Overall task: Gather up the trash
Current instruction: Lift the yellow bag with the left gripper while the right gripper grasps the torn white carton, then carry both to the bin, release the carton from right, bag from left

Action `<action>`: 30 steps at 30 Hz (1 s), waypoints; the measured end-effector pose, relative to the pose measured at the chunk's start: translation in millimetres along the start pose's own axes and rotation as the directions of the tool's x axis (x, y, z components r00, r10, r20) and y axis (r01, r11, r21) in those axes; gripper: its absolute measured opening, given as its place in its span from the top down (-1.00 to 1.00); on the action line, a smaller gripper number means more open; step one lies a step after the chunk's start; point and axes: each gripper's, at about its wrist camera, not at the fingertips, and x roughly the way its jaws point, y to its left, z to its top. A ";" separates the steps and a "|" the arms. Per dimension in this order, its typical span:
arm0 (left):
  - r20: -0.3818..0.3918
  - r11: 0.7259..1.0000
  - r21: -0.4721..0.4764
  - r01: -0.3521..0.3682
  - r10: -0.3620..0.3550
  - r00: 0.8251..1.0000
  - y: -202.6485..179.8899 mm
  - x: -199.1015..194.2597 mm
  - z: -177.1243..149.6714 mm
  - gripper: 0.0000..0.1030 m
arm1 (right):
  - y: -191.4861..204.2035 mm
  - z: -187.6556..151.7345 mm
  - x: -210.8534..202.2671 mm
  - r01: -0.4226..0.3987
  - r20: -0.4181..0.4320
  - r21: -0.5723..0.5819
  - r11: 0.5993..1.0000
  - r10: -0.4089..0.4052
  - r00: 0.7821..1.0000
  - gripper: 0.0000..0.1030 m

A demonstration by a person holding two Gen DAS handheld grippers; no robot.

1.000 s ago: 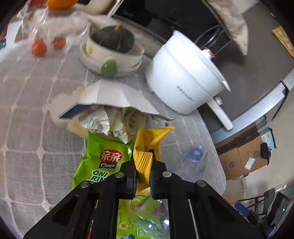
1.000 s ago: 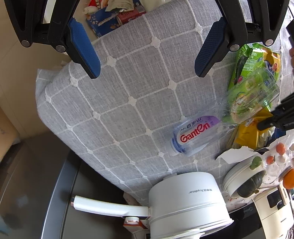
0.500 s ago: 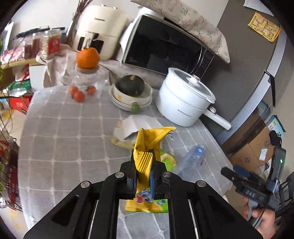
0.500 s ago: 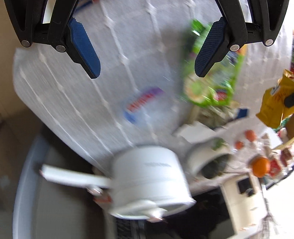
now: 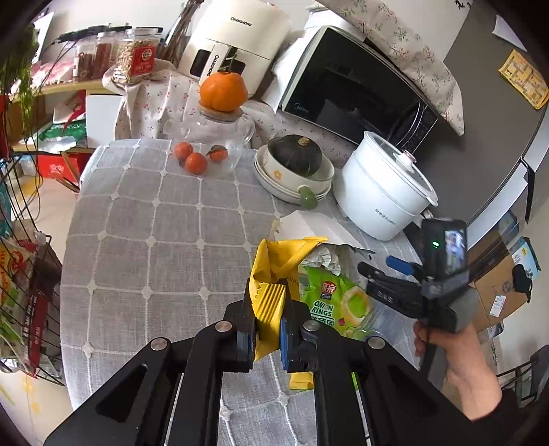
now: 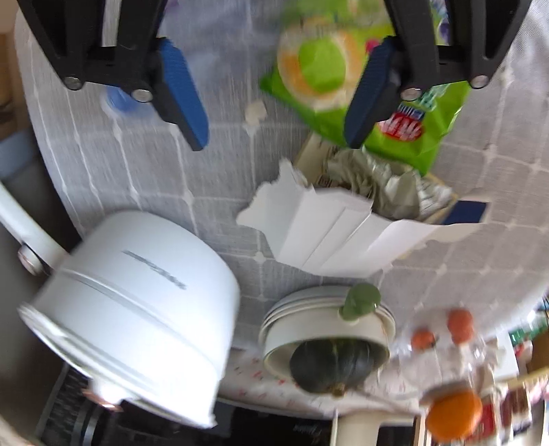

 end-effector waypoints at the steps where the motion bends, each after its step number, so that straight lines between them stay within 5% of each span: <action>1: 0.000 1.000 -0.005 0.000 0.000 1.000 1.7 0.4 0.8 0.80 | 3.5 4.8 8.7 0.011 -0.009 -0.015 1.000 -0.011 1.000 -0.16; 7: 0.004 1.000 -0.019 -0.005 0.005 1.000 4.0 1.6 3.8 0.80 | 16.0 25.4 29.5 0.041 0.004 -0.074 0.996 -0.041 0.999 0.34; 9: 0.008 1.000 -0.016 -0.008 0.008 1.000 2.9 0.6 3.6 0.80 | 20.0 27.2 27.8 0.047 0.013 -0.096 0.994 -0.046 0.999 0.85; 11: 0.012 1.000 -0.014 -0.007 0.008 1.000 2.7 -0.9 3.4 0.80 | 22.1 28.5 21.3 0.061 0.037 -0.114 0.992 -0.057 0.998 0.96; 23: 0.040 0.998 0.028 0.048 -0.049 0.998 -22.0 -20.9 -5.4 0.80 | -10.9 5.7 -82.3 0.023 0.140 0.008 1.000 -0.024 0.990 1.00; 30: 0.050 0.987 0.110 0.119 -0.125 0.991 -64.8 -40.9 -26.5 0.80 | -58.4 -52.4 -164.0 0.048 0.190 0.117 0.992 -0.070 0.979 1.00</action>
